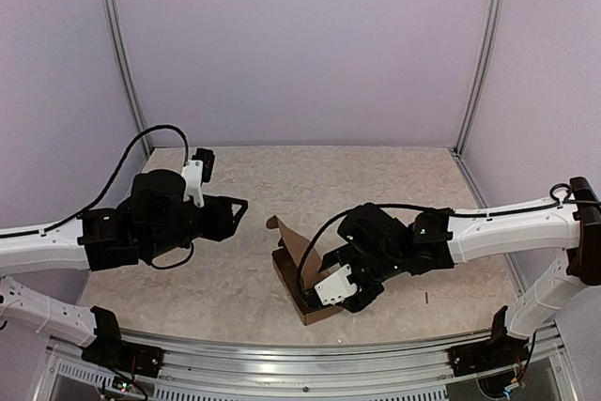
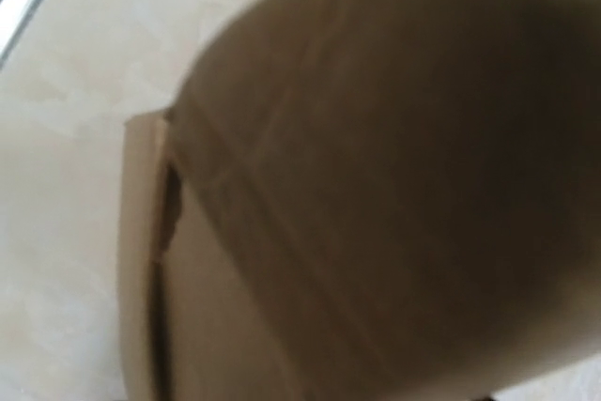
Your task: Fold the paper box
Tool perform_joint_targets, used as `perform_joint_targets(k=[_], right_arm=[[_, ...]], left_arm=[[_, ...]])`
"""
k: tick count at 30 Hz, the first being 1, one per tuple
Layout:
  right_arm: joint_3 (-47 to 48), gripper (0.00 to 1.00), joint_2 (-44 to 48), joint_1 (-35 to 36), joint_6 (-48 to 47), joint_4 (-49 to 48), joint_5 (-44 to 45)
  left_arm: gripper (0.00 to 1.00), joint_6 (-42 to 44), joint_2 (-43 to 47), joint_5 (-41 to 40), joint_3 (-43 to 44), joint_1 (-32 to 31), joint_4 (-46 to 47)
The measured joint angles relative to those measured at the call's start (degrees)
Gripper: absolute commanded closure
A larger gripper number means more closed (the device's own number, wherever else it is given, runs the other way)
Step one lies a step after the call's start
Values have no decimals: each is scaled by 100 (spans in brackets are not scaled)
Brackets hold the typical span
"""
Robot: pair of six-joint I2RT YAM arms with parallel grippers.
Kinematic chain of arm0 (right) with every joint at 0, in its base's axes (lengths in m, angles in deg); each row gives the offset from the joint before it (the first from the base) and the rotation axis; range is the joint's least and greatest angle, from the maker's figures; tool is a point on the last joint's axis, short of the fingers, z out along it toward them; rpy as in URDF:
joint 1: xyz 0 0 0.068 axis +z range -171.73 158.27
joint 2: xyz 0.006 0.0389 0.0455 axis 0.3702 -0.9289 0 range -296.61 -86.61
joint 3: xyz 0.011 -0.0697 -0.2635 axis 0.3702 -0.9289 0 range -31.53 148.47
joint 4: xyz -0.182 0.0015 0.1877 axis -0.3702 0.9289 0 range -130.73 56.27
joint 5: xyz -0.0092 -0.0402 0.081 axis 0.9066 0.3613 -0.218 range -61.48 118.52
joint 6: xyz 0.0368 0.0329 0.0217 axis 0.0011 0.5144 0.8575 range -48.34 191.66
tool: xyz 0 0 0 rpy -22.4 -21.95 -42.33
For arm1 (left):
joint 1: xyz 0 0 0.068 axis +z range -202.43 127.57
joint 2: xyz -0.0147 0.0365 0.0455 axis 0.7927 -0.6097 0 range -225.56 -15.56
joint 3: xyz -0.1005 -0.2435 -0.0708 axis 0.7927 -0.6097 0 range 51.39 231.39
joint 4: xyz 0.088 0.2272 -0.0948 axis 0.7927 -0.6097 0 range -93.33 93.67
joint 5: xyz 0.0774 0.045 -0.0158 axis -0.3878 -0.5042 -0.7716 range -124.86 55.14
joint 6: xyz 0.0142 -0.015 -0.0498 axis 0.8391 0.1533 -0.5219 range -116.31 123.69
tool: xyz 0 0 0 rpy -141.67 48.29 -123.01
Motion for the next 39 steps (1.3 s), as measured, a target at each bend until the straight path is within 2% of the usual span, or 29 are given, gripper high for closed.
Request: perform_joint_targets(k=[1,4,7,14,20,25,30,39], right_arm=[[0,24,-9,9,-4,0,24],[0,24,-22,20,-22,0,122],[0,24,-42,26,-26,0,173],[0,24,-79,28,-24,-4,219],[0,24,-96,31,-22,-9,221],[0,24,-111,31,-22,-17,236],[0,24,-111,31,-22,-17,262],[-66,23,-44,31,37,9,323]], left_arm=[[45,-328,-302,44,562,66,-260],[45,-975,-946,358,1467,116,-623],[46,-1550,-1537,907,1871,129,-896],[49,-2402,-2186,1987,1912,234,-1539],[52,-2662,-2218,2677,1912,247,-1386],[58,-2721,-2380,2990,1912,247,-1246],[69,-2730,-2614,3193,1847,249,-1189],[71,-2739,-2627,3276,1458,284,-999]])
